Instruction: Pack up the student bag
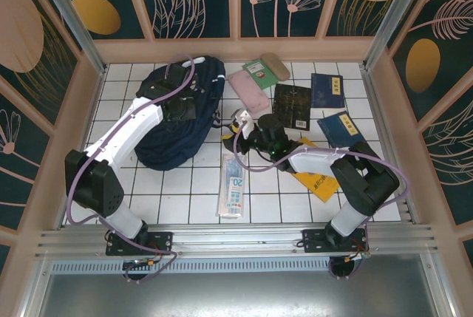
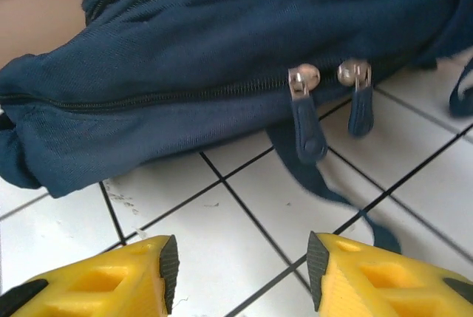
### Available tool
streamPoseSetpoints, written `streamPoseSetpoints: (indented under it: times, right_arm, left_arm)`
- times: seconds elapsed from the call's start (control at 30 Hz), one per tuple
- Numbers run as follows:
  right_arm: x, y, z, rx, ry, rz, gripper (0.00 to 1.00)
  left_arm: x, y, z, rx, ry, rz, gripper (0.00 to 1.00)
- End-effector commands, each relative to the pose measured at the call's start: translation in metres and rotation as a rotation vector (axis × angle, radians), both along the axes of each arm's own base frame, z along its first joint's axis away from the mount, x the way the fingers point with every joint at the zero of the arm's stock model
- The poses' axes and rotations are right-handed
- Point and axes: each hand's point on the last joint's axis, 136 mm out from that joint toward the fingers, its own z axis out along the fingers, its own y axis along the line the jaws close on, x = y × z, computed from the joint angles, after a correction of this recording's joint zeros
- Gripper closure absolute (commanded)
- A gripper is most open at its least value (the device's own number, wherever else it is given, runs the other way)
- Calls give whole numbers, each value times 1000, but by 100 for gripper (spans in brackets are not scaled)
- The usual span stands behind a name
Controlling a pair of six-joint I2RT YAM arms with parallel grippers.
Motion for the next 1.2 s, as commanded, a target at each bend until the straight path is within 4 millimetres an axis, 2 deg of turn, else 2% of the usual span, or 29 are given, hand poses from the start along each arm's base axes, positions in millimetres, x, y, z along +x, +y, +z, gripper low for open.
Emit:
streamPoseSetpoints:
  times: [0.0, 0.1, 0.23, 0.53, 0.83, 1.17]
  right_arm:
    - [-1, 1, 18, 10, -223, 118, 48]
    - [-1, -2, 12, 3, -251, 137, 47]
    - [-9, -8, 18, 86, -291, 124, 46]
    - [-16, 8, -14, 80, -202, 118, 46]
    - [7, 21, -31, 73, -117, 39, 46]
    - [17, 32, -47, 50, -65, 44, 49]
  left_arm:
    - [6, -17, 22, -96, -88, -48, 100]
    - [4, -22, 18, -129, -83, -58, 100]
    - [-1, -26, 13, -163, -76, -71, 100]
    - [-14, -23, 9, -182, -80, -83, 100]
    - [-20, -22, 9, -185, -82, -92, 100]
    - [-20, -25, 11, -205, -79, -95, 100]
